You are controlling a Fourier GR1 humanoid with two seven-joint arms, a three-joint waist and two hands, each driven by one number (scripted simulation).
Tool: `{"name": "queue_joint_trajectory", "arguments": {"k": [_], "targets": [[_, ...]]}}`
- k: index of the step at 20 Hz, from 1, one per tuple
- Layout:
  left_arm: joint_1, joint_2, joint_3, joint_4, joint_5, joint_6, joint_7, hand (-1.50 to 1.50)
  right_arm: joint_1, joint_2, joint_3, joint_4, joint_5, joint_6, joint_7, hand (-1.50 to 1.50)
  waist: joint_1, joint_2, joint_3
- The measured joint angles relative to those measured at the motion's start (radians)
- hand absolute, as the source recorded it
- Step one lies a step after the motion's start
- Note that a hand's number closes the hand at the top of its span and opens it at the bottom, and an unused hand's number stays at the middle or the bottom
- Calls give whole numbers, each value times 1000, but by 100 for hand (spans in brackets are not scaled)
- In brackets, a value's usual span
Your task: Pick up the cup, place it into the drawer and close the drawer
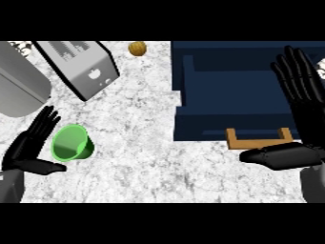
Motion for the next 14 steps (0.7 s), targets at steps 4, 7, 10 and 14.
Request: {"name": "queue_joint_trajectory", "arguments": {"k": [4, 7, 10, 14], "targets": [[-36, 4, -10, 137, -48, 41, -92, -150, -12, -20, -28, -13, -27, 17, 17, -150, -7, 2, -1], [-49, -2, -16, 202, -71, 71, -148, -150, -54, -32, -44, 0, -43, 17, 49, -150, -8, 4, -2], [-65, -8, -17, 244, -82, 91, -188, -150, -56, -29, -43, 10, -37, 14, 44, -150, -10, 5, -2], [-71, -12, -18, 286, -89, 99, -224, -150, -66, -36, -50, 16, -46, 22, 52, -150, -14, 7, -3]]}}
